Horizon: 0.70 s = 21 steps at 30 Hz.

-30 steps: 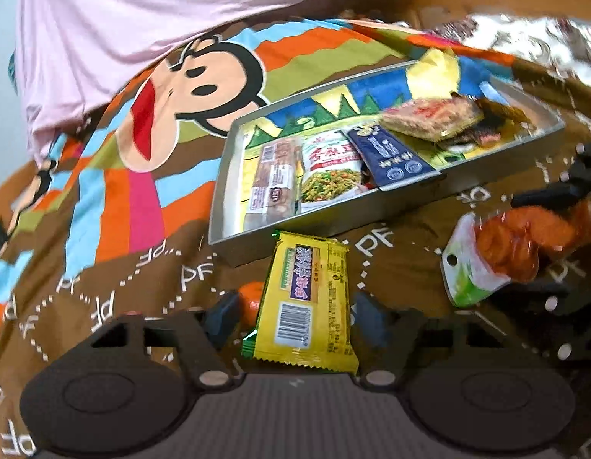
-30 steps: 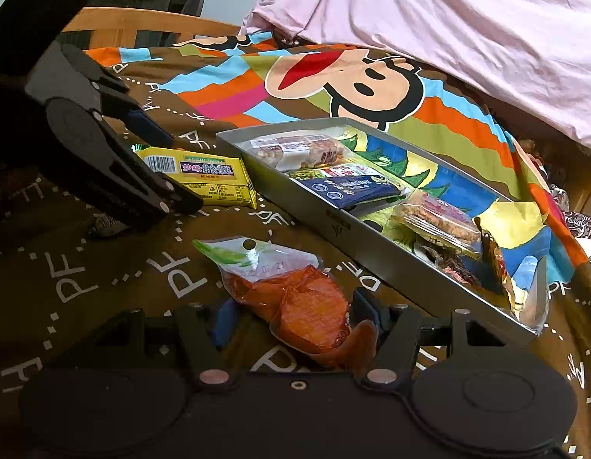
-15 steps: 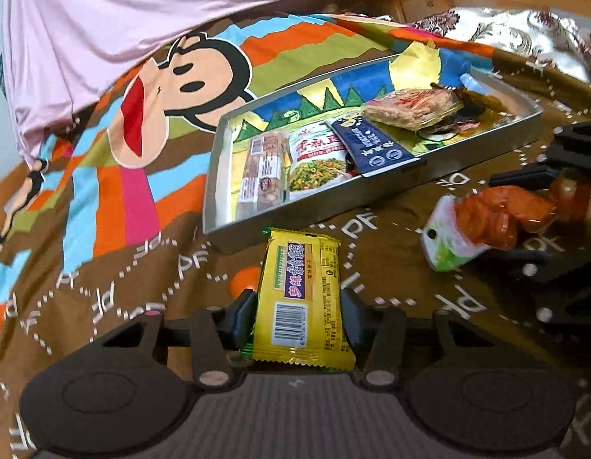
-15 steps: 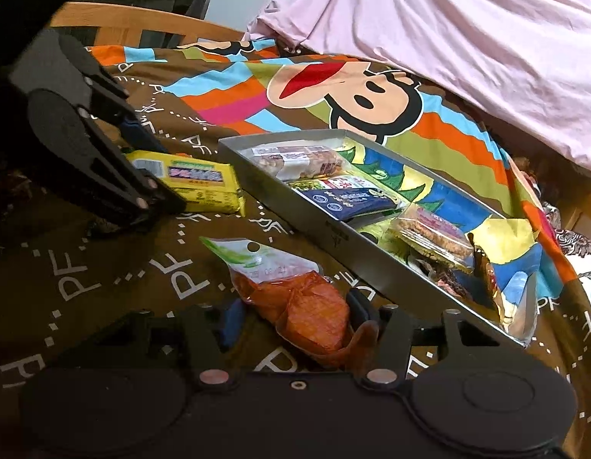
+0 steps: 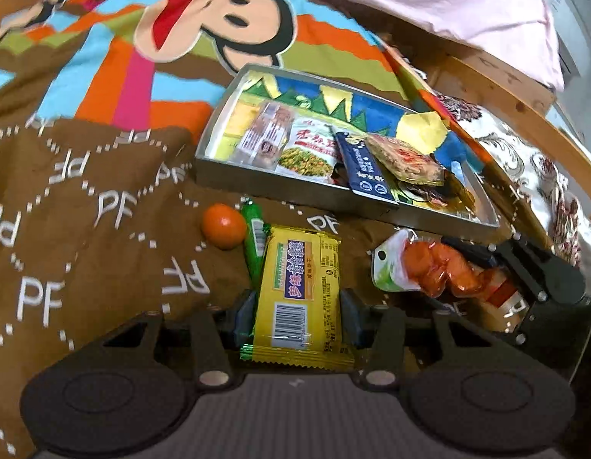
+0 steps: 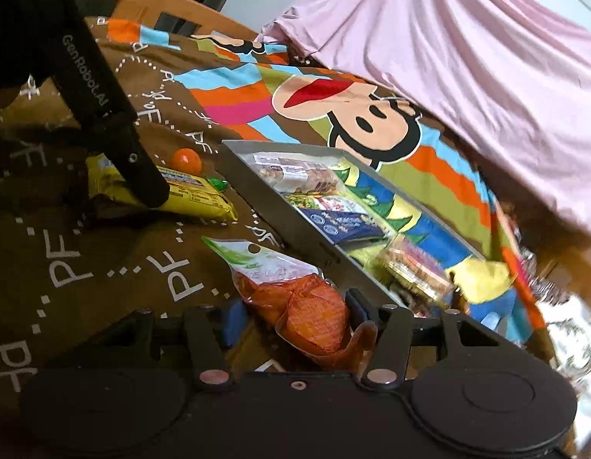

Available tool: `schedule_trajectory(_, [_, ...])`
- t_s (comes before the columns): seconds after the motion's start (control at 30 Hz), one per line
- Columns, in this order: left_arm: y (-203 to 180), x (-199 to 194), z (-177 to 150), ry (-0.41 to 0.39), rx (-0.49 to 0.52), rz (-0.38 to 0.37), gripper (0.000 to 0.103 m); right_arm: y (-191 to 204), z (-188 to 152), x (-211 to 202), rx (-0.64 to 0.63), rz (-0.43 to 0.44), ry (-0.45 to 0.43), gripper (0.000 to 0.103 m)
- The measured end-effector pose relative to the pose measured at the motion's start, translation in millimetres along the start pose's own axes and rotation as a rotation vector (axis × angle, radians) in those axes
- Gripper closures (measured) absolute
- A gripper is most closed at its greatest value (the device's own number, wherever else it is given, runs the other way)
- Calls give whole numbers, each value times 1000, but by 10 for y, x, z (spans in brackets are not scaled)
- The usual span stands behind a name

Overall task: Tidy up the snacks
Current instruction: 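Carry the wafer and jerky pack over the tray and lower them in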

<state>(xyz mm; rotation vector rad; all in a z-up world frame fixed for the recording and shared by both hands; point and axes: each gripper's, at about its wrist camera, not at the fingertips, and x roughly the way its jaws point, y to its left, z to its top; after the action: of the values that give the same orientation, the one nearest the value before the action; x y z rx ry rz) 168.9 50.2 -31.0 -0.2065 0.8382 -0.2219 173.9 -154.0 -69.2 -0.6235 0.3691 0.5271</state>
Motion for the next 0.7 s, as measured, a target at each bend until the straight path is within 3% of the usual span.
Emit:
schedule_trajectory(0.37, [137,-74,150,-108,-156,-158,52,-44,226,13,-64,-121,-45,47])
schedule_trajectory(0.7, [-245,384,797,-250,-4,-147,52,-657,340,353,33,-293,-74,47])
